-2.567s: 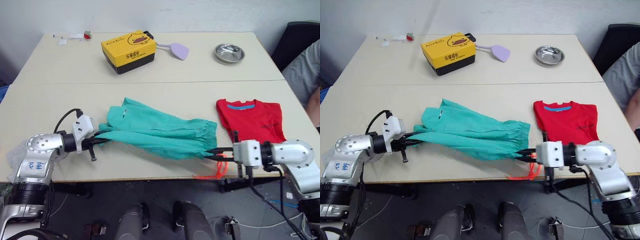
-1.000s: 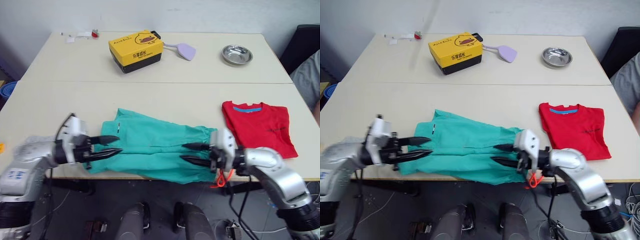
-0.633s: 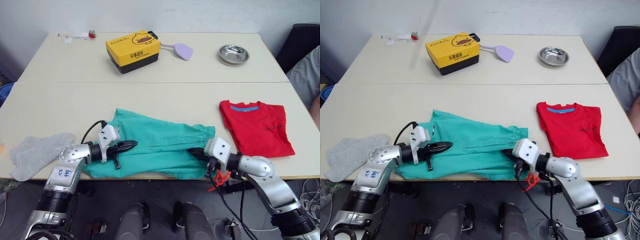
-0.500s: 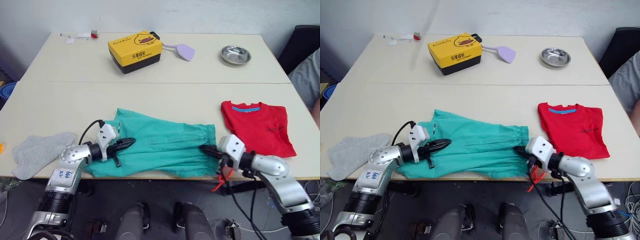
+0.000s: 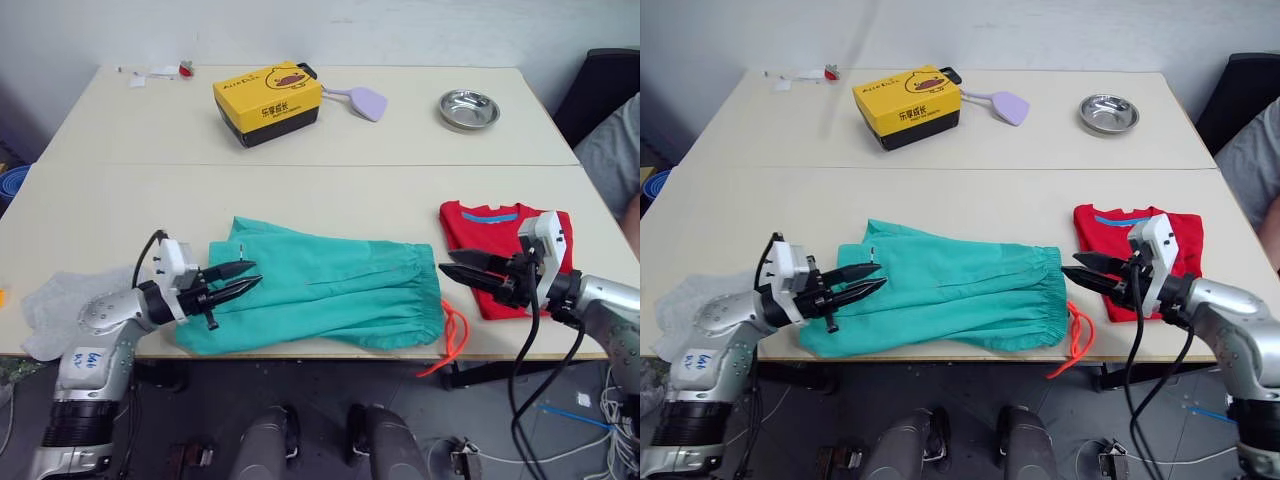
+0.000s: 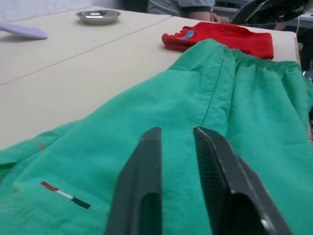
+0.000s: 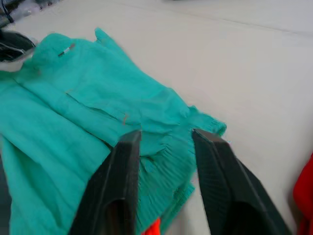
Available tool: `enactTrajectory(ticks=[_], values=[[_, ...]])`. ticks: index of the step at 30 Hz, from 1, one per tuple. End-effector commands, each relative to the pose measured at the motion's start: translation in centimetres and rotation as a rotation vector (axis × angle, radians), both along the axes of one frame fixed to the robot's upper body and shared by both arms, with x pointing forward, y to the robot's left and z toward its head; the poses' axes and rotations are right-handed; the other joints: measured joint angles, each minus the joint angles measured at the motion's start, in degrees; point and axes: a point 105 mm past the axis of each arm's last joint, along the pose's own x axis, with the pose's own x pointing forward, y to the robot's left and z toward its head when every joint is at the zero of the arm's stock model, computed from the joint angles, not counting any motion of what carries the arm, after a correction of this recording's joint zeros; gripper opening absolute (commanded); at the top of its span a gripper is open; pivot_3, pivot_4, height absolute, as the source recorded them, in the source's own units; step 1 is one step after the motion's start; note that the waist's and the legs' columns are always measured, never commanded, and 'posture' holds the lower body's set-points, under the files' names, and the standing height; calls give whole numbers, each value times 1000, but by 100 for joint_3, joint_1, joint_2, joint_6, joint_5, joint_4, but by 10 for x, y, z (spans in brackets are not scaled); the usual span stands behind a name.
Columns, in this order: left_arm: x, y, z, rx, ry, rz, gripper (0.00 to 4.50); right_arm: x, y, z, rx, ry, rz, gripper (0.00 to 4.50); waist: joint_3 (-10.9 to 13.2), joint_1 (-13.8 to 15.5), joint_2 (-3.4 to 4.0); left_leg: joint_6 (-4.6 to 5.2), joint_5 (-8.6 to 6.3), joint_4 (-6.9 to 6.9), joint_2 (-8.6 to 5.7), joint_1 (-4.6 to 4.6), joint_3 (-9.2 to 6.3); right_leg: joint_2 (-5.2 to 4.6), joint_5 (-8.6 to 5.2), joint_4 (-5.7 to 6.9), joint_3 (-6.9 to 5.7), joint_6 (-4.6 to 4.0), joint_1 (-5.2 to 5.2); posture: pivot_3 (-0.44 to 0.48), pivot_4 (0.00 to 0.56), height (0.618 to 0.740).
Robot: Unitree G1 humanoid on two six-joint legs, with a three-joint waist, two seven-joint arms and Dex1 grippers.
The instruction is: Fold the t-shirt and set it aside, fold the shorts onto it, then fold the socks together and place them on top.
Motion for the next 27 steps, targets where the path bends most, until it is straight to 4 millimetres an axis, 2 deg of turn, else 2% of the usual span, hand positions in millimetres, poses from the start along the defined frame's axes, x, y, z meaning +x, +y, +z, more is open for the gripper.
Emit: enactTrajectory(ticks=[1, 5, 8, 11, 17, 20, 22, 24, 27], values=[[-7, -4, 12, -3, -31, -50, 2330, -7, 16, 3, -14, 65, 82, 3133, 0, 6, 0, 0, 0, 0, 0, -1, 0, 0, 0, -1, 0, 0, 0, 0, 150, 740], [-8, -5, 14, 12, -55, -46, 3575, -7, 26, 5, -62, -31, 138, 4461, 0, 18, 0, -5, -7, 1, -2, -7, 1, 0, 0, -6, -3, 0, 0, 0, 150, 740], [-9, -10, 12, 21, -75, -48, 4454, -10, 30, 6, -18, -84, 139, 4500, 0, 21, -1, -9, -8, 1, -3, -8, 3, 1, 1, -7, -3, 2, 0, 0, 150, 740], [-9, -17, 7, 28, -83, -64, 4454, -18, 31, 9, 120, -60, 79, 4500, 0, 27, -1, -11, -7, 0, -3, -7, 3, 2, 1, -6, -4, 2, 0, 0, 150, 740], [-6, -31, -5, 43, -70, -134, 4454, -64, 20, -3, 260, 194, 2, 4500, 1, 133, 1, 11, -28, 2, -3, -9, 1, 0, 2, -8, 0, 3, 2, 0, 150, 740], [-4, -32, -6, 54, -79, -151, 3893, -80, 20, 2, 364, 270, -13, 4500, 0, 145, 2, 20, -35, -2, 0, -6, -2, 2, 2, -8, 0, 3, 3, 0, 150, 740], [7, -34, -9, 69, -86, -146, 3248, -89, 20, 2, 495, 342, -63, 4500, -1, 146, 5, 21, -35, -1, 0, -6, -2, 2, 1, -8, 1, 2, 3, 0, 150, 740], [16, -38, -10, 81, -102, -143, 2591, -98, 23, -5, 582, 447, -129, 4500, -1, 157, 4, 21, -35, -2, 0, -5, -4, 5, 1, -12, -2, 3, 7, 0, 150, 740], [27, -51, -13, 83, -112, -155, 1600, -110, 34, -23, 566, 570, -213, 4500, -1, 160, 4, 25, -37, -4, -3, -7, -2, 4, 2, -18, -1, 3, 8, 0, 150, 740]])
